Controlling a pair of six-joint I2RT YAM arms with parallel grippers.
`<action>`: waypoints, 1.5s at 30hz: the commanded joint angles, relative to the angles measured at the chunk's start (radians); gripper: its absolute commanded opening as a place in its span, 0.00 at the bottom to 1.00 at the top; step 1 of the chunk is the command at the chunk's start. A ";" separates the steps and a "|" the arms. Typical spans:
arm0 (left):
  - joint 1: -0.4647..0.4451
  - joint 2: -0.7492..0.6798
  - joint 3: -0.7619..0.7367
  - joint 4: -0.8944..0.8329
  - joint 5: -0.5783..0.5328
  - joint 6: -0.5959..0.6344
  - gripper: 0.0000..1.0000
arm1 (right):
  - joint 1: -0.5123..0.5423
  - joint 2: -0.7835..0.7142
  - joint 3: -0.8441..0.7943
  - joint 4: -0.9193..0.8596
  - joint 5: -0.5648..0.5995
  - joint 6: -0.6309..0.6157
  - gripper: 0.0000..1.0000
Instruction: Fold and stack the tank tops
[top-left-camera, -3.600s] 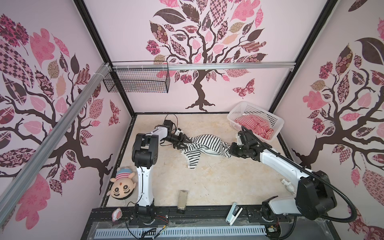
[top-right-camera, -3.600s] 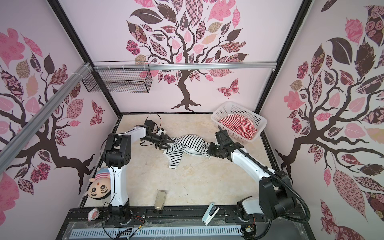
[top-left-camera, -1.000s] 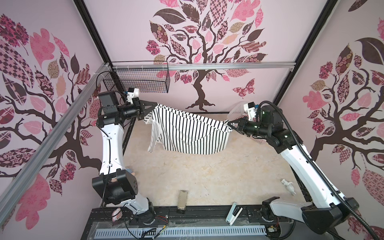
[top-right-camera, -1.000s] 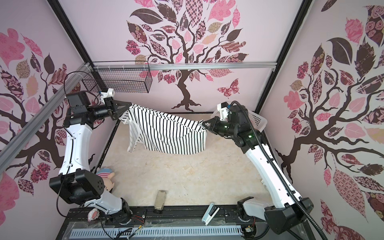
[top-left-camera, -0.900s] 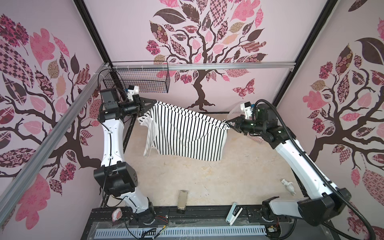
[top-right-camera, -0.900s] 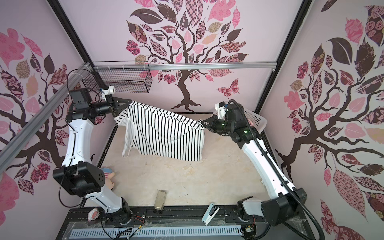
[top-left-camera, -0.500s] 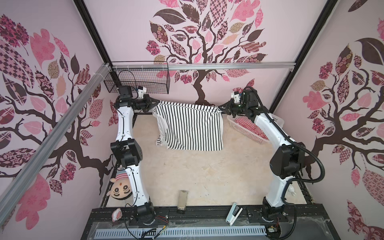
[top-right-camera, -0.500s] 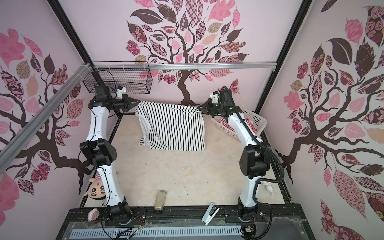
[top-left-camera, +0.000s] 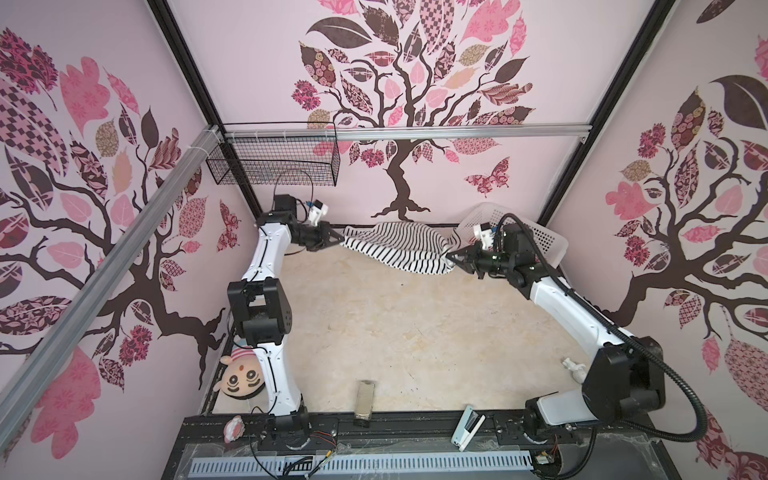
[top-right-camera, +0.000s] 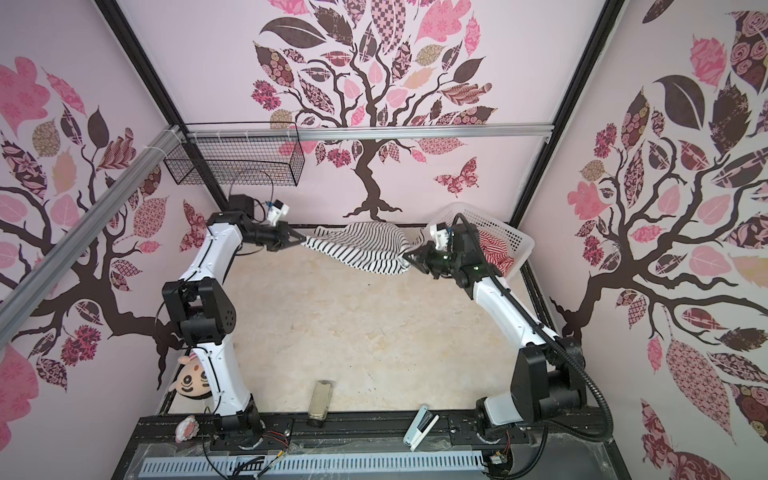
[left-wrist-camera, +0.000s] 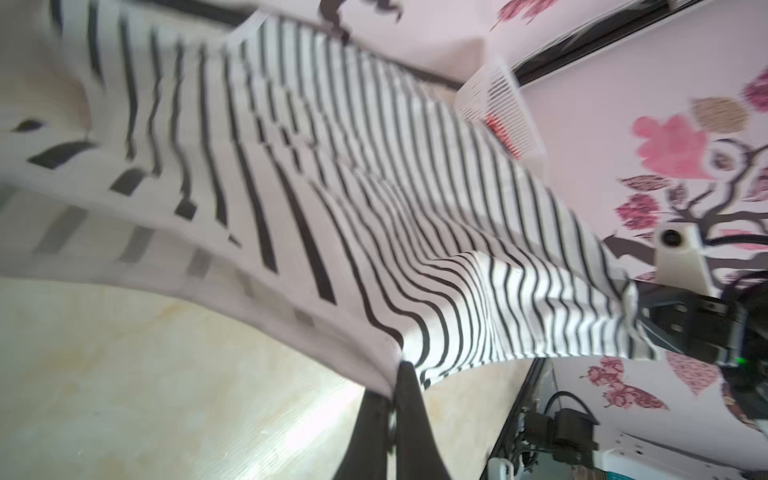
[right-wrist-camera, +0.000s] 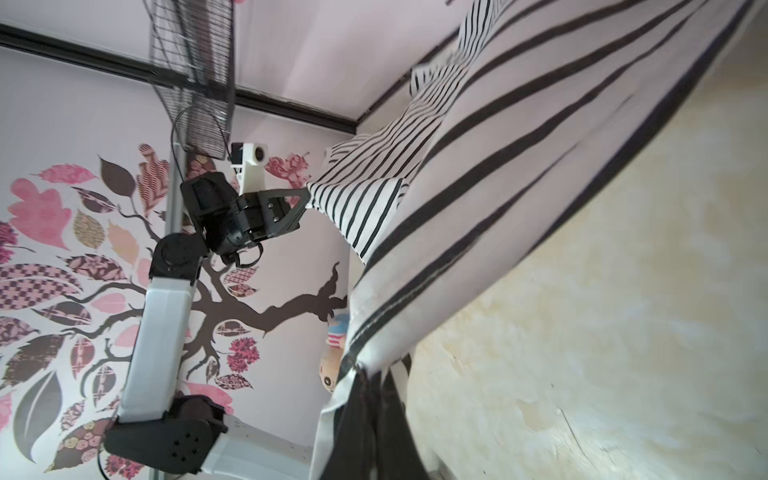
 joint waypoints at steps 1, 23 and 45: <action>0.029 0.038 -0.130 -0.013 -0.175 0.144 0.00 | 0.076 -0.092 -0.157 0.034 0.027 -0.006 0.02; -0.070 0.528 0.689 -0.159 -0.661 0.052 0.05 | 0.640 0.246 -0.218 0.398 0.218 0.298 0.12; 0.078 0.083 0.059 -0.076 -0.689 0.240 0.59 | 0.494 0.029 -0.256 -0.058 0.475 0.063 0.49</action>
